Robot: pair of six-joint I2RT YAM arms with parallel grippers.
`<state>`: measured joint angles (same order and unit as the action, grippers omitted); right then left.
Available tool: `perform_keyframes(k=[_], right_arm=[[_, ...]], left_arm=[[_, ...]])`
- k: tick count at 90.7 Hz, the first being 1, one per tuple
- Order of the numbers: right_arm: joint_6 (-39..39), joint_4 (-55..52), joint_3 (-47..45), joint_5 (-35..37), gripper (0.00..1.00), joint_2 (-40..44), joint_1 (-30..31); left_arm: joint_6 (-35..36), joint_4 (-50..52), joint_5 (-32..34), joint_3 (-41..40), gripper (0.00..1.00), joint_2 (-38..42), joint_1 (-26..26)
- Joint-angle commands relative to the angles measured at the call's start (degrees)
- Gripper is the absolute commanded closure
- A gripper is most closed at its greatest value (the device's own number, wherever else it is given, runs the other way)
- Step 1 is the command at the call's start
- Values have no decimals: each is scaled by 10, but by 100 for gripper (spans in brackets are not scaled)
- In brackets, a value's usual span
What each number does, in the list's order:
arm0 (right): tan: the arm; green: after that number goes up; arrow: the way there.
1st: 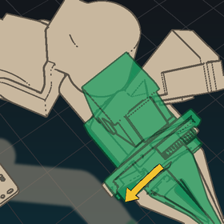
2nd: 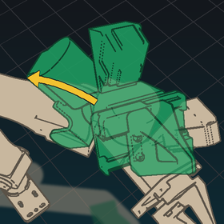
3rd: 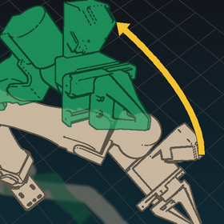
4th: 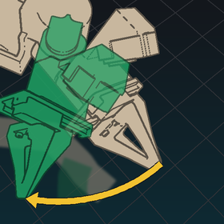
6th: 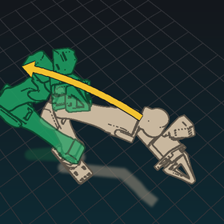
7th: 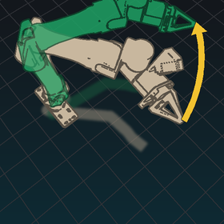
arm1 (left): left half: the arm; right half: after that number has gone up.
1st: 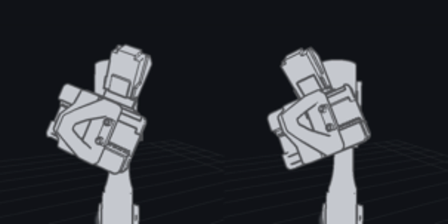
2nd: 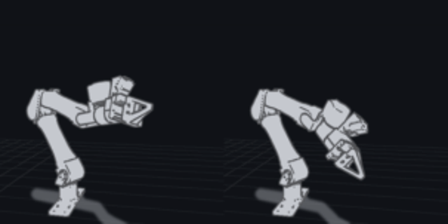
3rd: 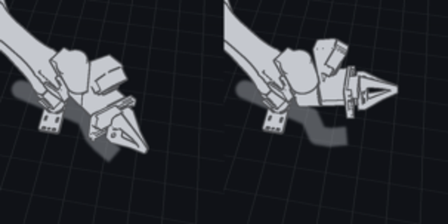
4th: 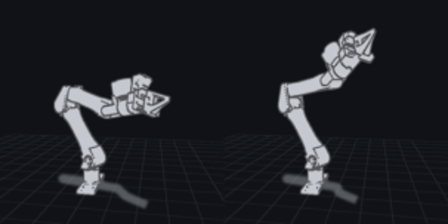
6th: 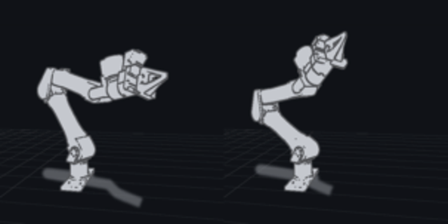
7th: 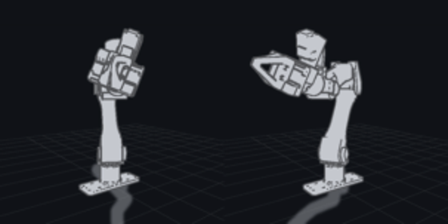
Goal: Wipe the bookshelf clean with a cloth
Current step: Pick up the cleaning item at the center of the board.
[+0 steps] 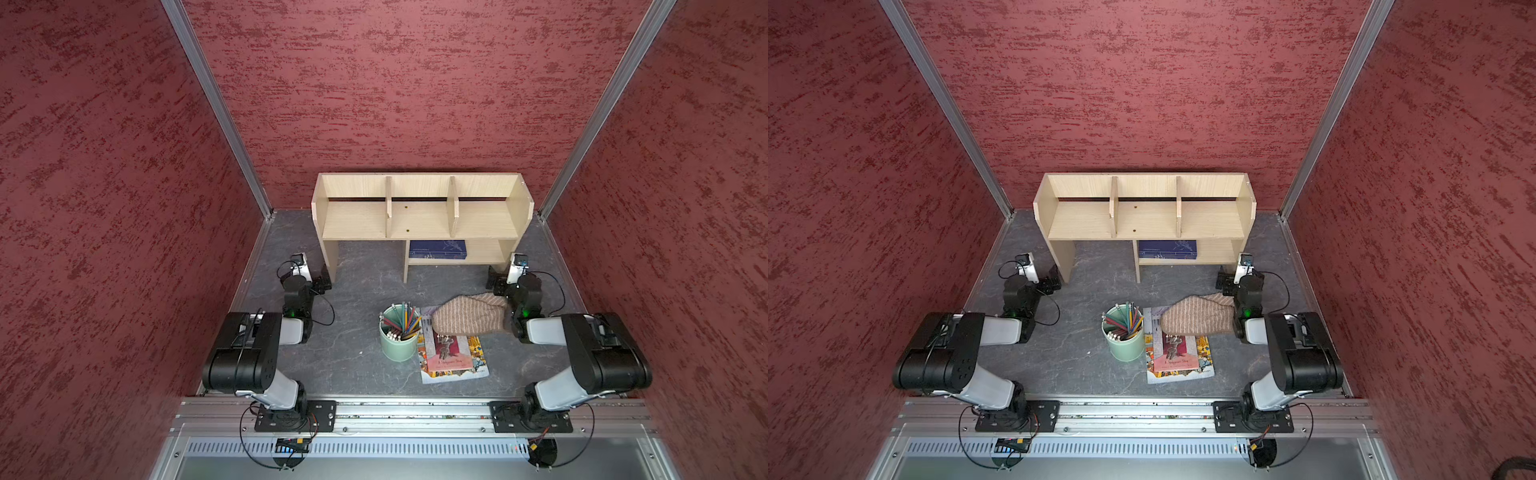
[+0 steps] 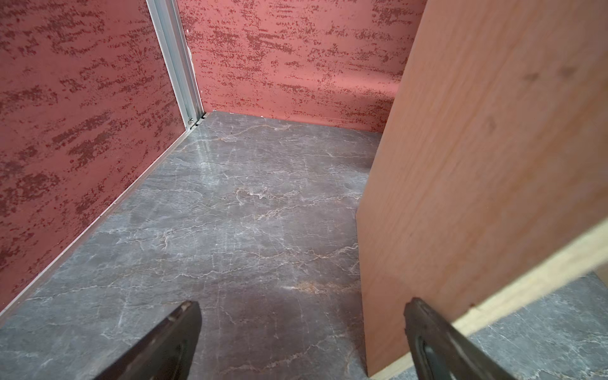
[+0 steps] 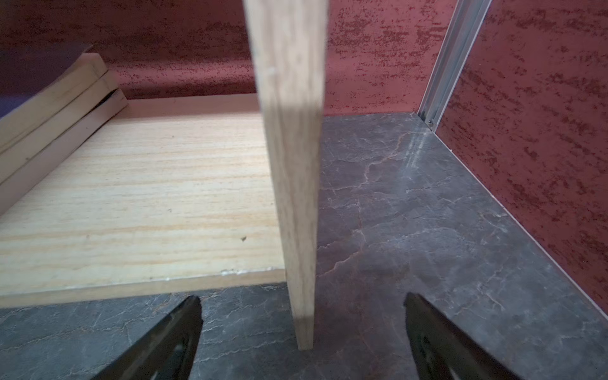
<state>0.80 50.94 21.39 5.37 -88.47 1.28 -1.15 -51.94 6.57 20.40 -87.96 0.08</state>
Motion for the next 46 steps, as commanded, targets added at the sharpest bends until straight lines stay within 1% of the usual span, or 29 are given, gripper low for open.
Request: perform_keyframes(k=[1,13,31,35,38,41,44,46], right_arm=[[-4,11,4,-5,2,4,0],[-4,11,5,-6,2,4,0],[-4,10,6,-5,1,4,-1],[-2,9,4,4,2,7,0],[6,-16,9,19,2,19,0],[9,-47,15,33,2,43,0],[18,-124,32,49,1,82,0],[28,-185,53,66,1,110,0]], left_arm=[[6,-13,3,4,0,0,0],[1,-7,-21,5,0,2,-11],[1,-1,-27,6,0,4,-13],[0,0,-26,6,0,5,-13],[0,1,-26,6,0,6,-13],[-1,29,-19,15,0,17,-11],[-2,66,-6,27,0,31,-10],[-5,108,7,41,0,49,-9]])
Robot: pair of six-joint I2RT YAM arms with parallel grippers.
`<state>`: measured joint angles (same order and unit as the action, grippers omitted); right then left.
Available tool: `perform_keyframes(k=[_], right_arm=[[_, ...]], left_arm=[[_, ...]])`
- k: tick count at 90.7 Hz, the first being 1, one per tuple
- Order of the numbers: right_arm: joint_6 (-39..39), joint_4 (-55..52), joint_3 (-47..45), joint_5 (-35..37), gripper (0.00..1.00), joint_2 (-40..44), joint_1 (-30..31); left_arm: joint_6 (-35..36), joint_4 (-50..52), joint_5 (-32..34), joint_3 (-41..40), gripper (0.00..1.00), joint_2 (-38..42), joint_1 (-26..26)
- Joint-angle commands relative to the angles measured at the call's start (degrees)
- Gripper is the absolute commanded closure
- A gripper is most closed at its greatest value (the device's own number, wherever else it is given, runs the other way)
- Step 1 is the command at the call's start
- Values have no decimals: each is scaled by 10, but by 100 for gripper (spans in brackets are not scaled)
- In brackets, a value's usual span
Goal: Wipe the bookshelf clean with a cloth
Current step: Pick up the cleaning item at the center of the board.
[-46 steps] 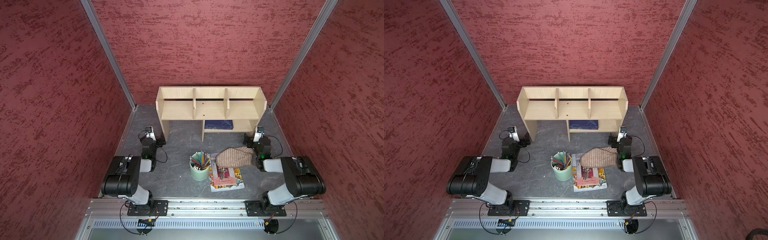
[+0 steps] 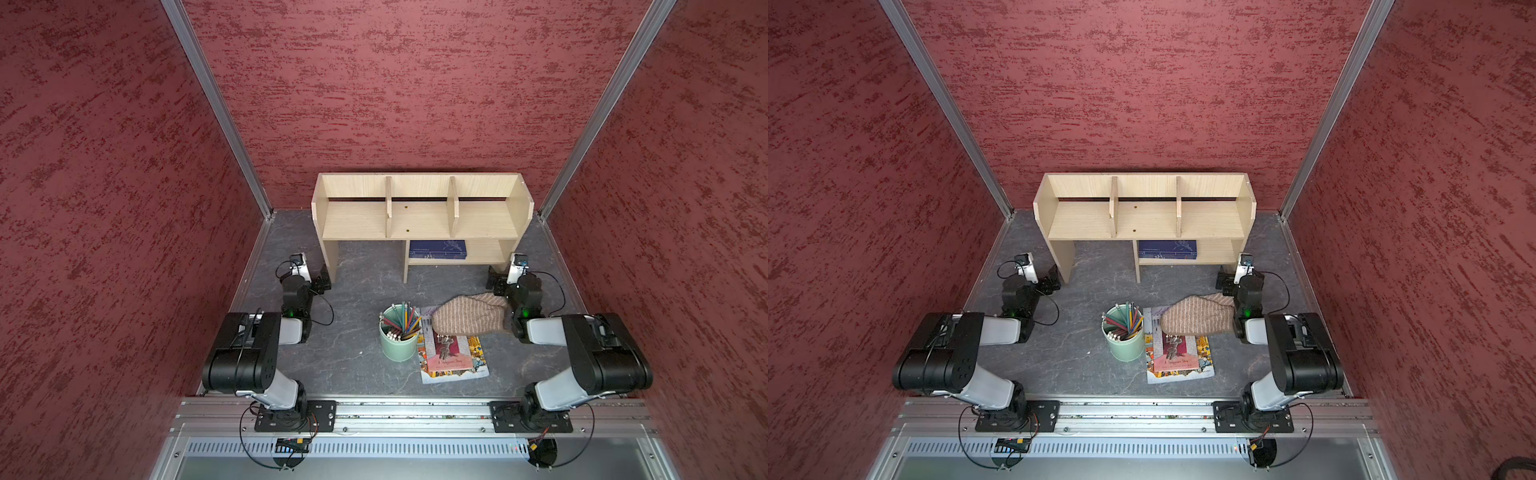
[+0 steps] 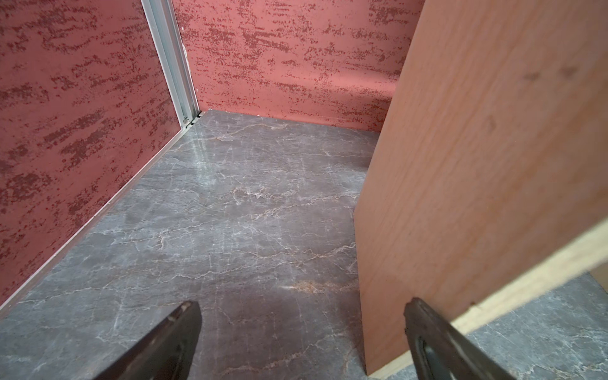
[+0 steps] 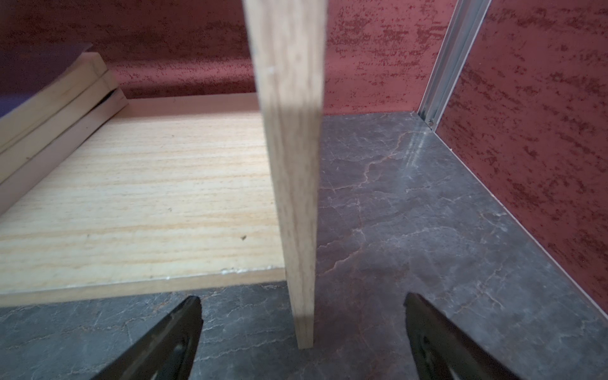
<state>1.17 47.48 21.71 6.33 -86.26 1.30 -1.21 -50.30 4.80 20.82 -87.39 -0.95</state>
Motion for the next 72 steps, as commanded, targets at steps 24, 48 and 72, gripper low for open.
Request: perform_keyframes(k=[24,48,72], right_arm=[[263,-566,132,69,1,254,-1],[288,-803,201,105,3,323,84],[497,-1033,321,232,1,226,372]], left_arm=[[-105,488,199,142,0,248,42],[-197,629,180,202,6,332,106],[-218,674,123,266,17,340,215]])
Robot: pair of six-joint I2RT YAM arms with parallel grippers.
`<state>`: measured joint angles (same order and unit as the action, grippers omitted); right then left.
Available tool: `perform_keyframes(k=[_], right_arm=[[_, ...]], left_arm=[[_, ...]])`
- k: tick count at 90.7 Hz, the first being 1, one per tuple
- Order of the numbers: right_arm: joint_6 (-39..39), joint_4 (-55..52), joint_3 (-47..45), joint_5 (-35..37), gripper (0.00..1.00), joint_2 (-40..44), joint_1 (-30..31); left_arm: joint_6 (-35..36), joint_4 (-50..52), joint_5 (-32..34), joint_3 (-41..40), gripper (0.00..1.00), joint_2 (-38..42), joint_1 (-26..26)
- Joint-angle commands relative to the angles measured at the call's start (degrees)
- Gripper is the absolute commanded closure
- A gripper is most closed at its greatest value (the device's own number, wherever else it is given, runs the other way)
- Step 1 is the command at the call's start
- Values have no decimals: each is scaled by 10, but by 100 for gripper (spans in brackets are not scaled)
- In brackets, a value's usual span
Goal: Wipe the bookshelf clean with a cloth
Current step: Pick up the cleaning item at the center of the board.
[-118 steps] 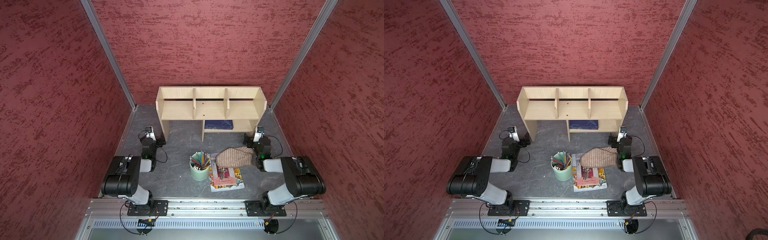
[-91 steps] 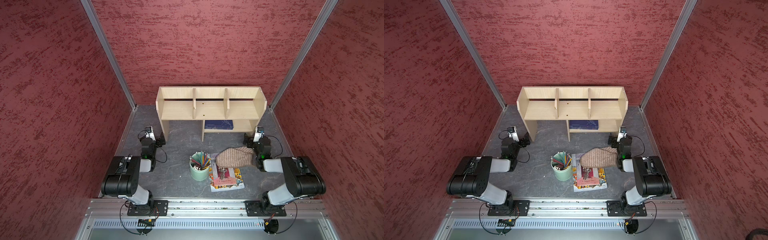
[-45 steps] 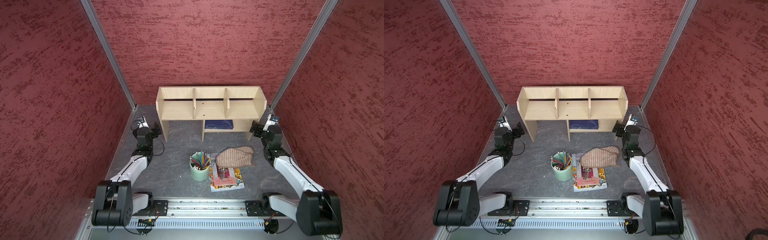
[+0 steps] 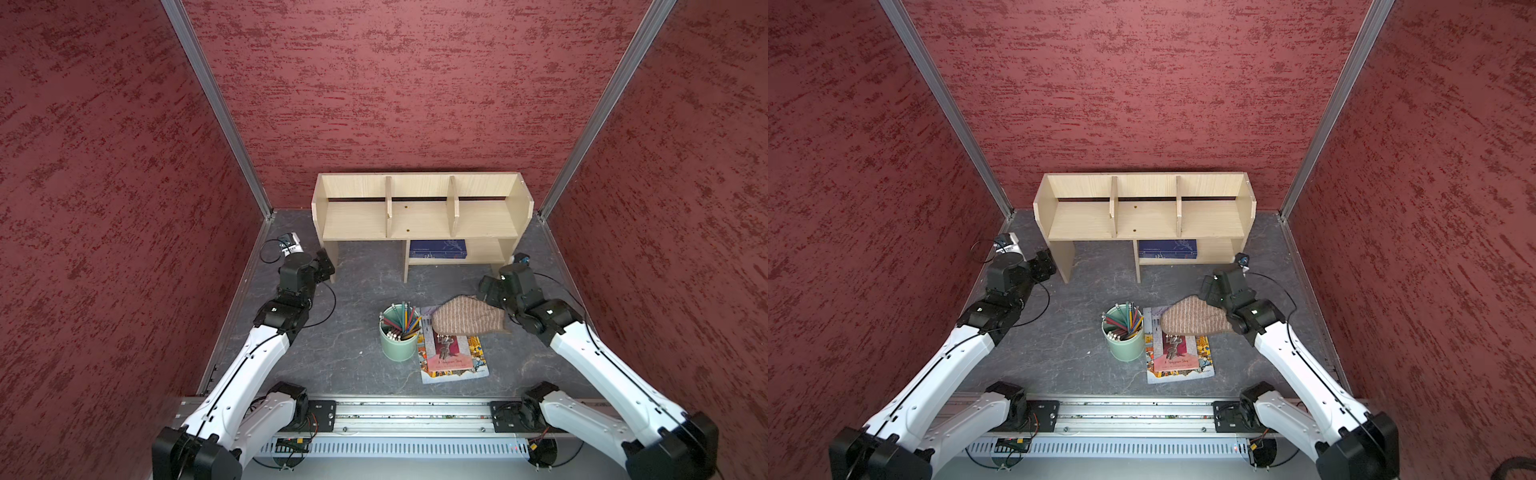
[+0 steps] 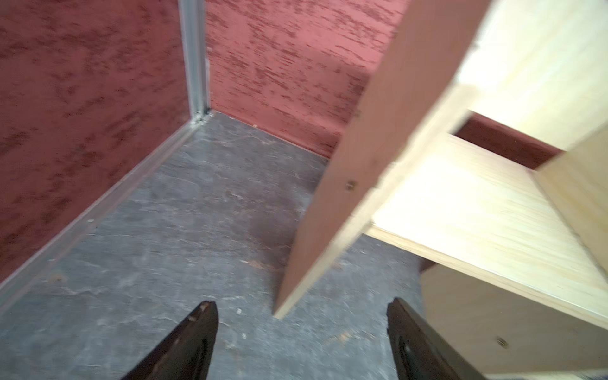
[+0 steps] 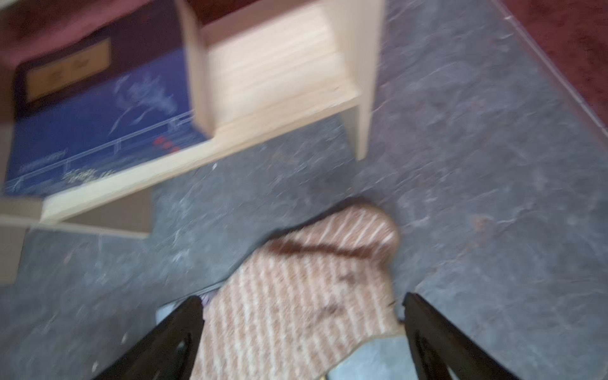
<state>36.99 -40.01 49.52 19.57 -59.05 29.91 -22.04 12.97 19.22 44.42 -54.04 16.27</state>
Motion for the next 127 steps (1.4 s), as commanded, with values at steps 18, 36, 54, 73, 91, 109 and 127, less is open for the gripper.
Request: perform_keyframes(k=[18,36,54,73,91,109,127], right_arm=[[86,25,-55,-56,5,-89,65],[12,156,-114,-95,5,-98,14],[-33,210,-96,-120,7,-192,-41],[-31,248,-97,-143,33,-272,-62],[-54,193,-101,-102,83,-154,-63],[-106,96,-36,-83,100,2,-60],[-155,18,118,-77,100,13,-41]], left_arm=[[-11,74,-43,78,18,-1,59],[-10,83,-52,76,18,9,59],[-15,80,-70,54,17,29,59],[-6,94,-57,46,16,51,58],[-11,113,-55,58,16,57,52],[-22,122,-72,132,16,23,25],[-22,124,-109,248,12,-74,-47]])
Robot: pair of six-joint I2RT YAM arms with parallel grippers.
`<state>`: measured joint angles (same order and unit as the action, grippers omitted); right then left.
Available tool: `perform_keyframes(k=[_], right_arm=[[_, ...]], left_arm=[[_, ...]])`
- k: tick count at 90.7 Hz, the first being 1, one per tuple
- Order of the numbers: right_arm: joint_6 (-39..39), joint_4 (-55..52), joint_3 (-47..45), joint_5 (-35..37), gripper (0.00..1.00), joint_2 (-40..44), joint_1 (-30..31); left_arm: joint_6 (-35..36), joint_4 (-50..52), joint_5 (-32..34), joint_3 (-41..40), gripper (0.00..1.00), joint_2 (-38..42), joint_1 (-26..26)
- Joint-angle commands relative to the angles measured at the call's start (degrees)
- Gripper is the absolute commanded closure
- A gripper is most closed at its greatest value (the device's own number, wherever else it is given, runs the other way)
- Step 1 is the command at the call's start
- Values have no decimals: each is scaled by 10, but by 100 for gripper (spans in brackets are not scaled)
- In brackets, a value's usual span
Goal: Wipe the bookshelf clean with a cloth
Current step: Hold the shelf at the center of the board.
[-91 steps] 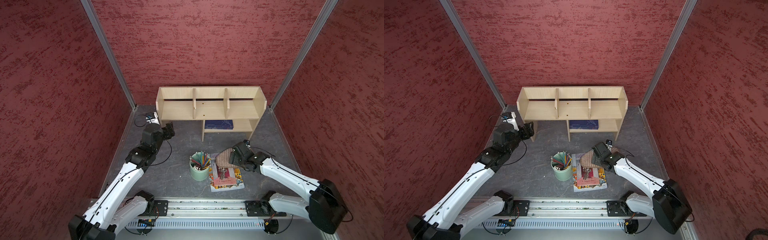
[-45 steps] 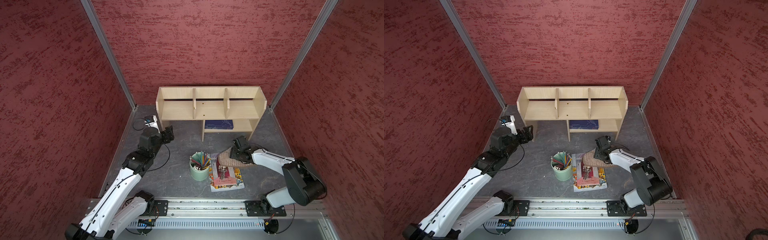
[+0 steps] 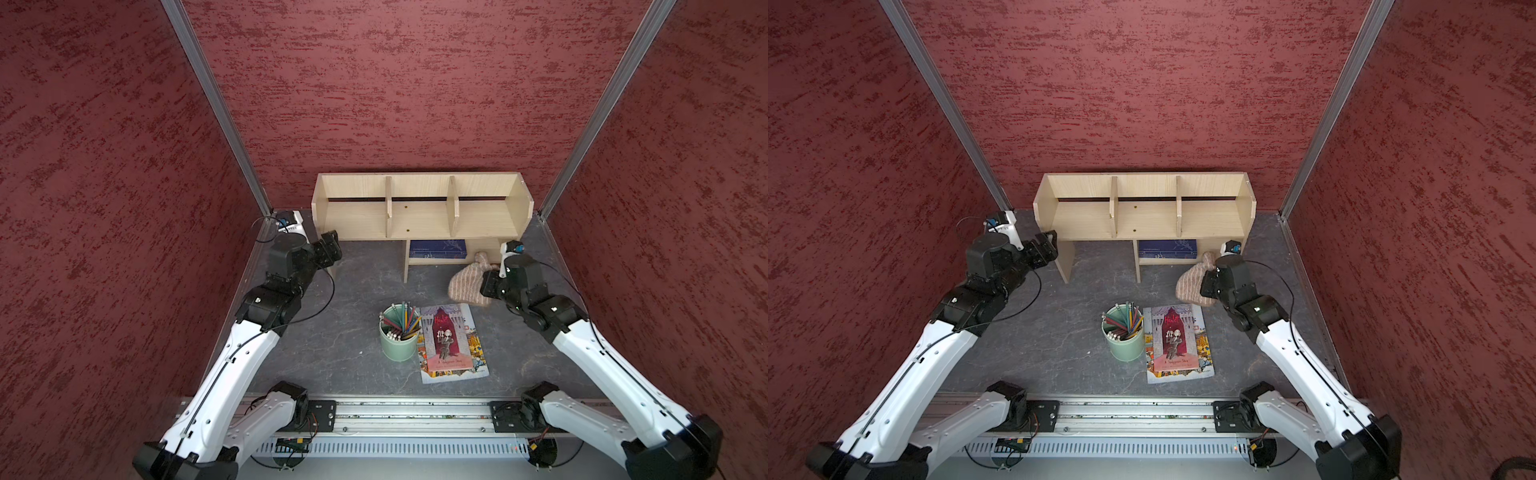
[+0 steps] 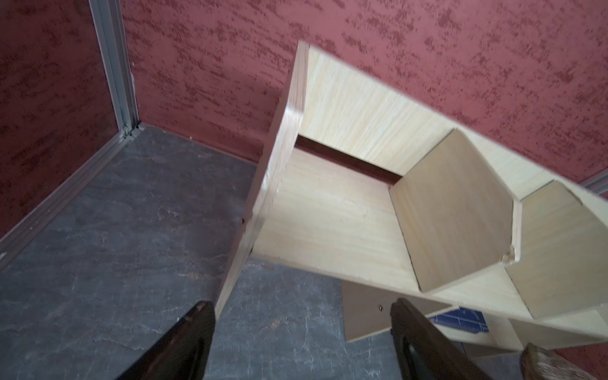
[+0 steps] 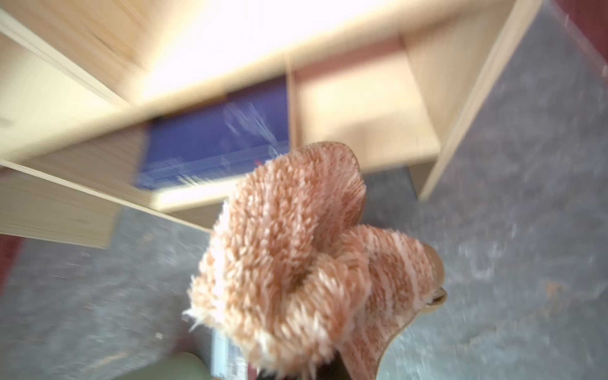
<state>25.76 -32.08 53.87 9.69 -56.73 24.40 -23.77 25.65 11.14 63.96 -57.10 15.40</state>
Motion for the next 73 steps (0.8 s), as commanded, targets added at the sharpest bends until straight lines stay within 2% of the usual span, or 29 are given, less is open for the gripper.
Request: perform_keyframes(k=[1,17,39,59,73], right_arm=[[-45,-63,83,24,100,-13,15],[-53,-62,199,21,100,-71,48],[-62,10,255,81,100,-198,191],[-58,56,311,124,100,-338,244],[-41,100,286,150,100,-370,252]], left_arm=[[-5,-2,-31,58,12,-51,-42],[10,-48,-55,103,8,-122,-80],[41,-165,-134,69,9,-167,-99],[65,-199,-180,53,23,-199,-100],[82,-221,-176,24,36,-200,-100]])
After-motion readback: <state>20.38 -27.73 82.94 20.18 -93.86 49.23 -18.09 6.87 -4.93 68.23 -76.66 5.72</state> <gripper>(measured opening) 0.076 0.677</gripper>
